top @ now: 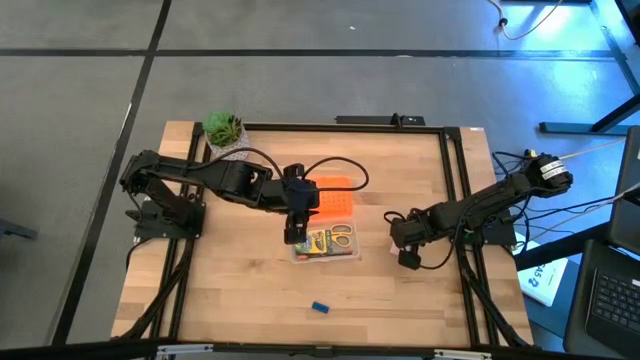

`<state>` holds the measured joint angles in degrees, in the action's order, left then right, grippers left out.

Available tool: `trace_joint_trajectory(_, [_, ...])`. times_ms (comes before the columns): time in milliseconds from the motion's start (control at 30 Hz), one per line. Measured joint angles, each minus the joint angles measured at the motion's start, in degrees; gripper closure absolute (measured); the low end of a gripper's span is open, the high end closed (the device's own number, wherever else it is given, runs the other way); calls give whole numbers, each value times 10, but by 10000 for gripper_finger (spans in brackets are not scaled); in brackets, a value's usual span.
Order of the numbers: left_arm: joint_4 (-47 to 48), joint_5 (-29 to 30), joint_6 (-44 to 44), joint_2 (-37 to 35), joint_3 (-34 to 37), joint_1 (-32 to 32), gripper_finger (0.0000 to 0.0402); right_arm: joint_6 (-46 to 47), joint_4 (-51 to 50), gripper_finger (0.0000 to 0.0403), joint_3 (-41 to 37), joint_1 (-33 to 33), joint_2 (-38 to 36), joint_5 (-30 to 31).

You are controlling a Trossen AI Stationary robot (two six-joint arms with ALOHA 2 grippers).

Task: Pack school essentials
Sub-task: Put the pink sticky notes into the supply box

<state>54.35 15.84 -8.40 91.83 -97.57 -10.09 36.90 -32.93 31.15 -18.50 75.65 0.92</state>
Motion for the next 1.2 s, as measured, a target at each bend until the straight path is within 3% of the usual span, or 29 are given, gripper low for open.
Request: trace_joint_trajectory(1200, [0,0,0,0,0,0,308,-9,2,5,6,-2,41,30])
